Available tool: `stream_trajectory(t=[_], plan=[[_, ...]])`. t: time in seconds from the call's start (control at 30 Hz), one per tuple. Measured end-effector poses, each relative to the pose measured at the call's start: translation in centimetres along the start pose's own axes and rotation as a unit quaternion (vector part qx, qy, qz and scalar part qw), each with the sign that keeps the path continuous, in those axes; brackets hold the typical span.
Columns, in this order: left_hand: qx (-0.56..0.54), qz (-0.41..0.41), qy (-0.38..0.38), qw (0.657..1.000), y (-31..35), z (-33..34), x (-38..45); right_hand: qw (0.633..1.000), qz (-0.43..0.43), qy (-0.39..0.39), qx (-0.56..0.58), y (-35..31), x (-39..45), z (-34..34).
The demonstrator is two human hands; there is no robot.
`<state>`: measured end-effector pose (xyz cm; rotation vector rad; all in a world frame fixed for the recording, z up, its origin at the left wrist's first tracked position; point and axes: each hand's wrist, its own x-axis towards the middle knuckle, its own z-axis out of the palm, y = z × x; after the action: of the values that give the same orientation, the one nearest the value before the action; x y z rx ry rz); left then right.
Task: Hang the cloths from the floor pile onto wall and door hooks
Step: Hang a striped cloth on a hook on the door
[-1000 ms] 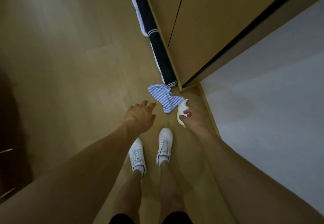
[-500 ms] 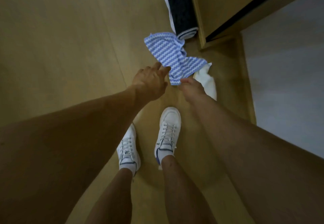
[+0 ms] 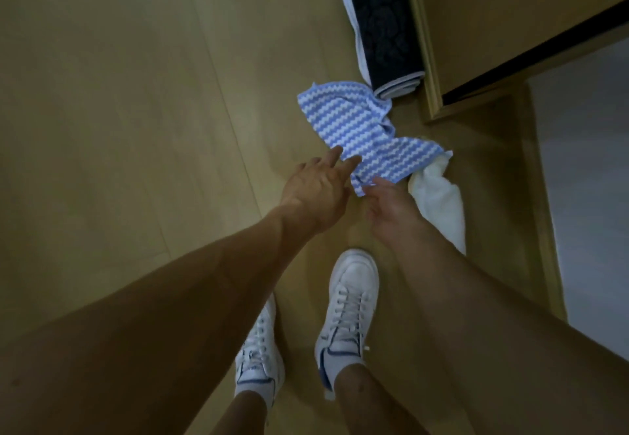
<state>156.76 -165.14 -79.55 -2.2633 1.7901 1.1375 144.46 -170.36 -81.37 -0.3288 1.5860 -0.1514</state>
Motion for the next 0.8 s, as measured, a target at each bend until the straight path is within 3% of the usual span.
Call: stream_trajectory(t=[0.13,0.3,0.47,0.6,0.7,0.8], plan=[[0.003,-0.002,0.000,1.000,0.4,-3.3,-0.9,0.993,-0.052,0.050,0.093,-1.8,-3.0,0.8],[-0.032,0.013,0.007,0.999,2.9,-9.9,-3.7,0.989,-0.142,0.025,0.023,-5.3,-10.2,2.0],[-0.134,0.011,0.059,0.989,6.9,-18.2,-7.3,0.979,-0.201,-0.001,-0.022,-10.0,-19.3,2.5],[-0.142,0.019,0.111,0.983,10.2,-25.0,-11.0,0.973,-0.226,-0.008,-0.038,-13.3,-28.3,2.2],[-0.135,0.029,0.134,0.981,13.1,-30.5,-14.5,0.953,-0.282,0.022,-0.111,-15.2,-35.2,1.2],[-0.122,0.094,0.119,0.981,16.8,-36.1,-18.4,0.892,-0.371,0.115,-0.232,-16.5,-42.5,-0.5]])
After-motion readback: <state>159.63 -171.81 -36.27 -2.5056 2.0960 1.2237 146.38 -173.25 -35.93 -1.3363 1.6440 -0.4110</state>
